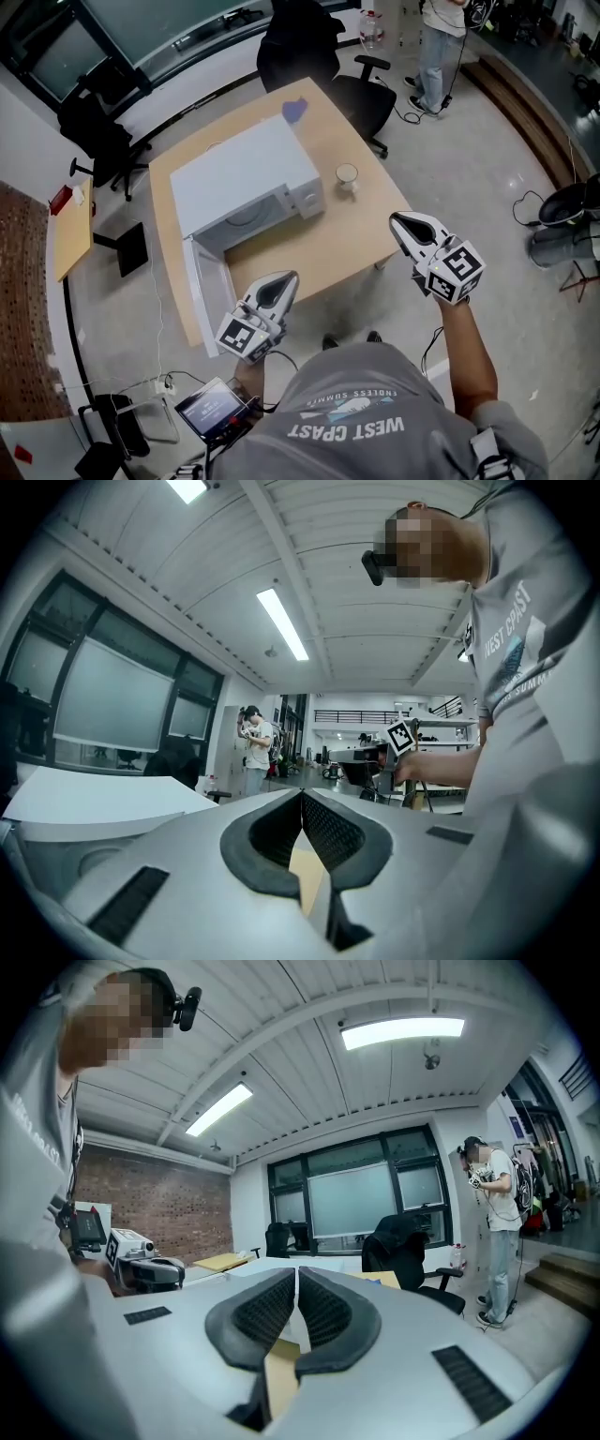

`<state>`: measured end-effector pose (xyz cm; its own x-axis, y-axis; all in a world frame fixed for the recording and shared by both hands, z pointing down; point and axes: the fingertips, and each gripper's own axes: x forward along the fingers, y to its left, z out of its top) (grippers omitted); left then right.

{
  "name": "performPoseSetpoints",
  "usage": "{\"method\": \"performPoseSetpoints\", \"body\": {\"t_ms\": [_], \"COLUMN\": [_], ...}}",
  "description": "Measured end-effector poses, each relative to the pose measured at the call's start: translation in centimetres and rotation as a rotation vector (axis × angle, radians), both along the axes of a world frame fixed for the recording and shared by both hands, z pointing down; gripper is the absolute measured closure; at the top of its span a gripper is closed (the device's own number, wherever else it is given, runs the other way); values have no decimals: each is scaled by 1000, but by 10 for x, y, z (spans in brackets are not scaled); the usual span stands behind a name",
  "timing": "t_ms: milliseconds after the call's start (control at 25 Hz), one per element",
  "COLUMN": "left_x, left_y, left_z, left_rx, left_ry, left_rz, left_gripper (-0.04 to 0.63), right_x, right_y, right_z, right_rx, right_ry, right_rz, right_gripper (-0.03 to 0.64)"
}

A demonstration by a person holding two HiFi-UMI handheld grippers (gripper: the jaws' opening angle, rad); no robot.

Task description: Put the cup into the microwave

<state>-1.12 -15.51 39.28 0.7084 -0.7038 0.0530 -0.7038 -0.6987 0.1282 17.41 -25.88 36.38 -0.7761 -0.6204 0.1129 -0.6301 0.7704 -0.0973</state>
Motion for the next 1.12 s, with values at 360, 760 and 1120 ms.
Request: {"method": "performPoseSetpoints", "body": {"t_ms": [360, 760, 1120], "left_x": [-39, -54, -61], "left_y": [11, -14, -45], "left_z": [10, 31, 51], "left_rx": [-26, -72, -127], "left_ry": [4, -11, -32], "left_rz": [30, 0, -65], "left_gripper": [575, 575, 575], "right_x": [-27, -50, -59], "right_y": [-21, -75, -149], "right_z": [2, 53, 142], "right_rx": [18, -44, -167], "right_ry": [47, 66, 150], "right_rz": [56, 37, 40], "right_gripper": [595, 595, 480]}}
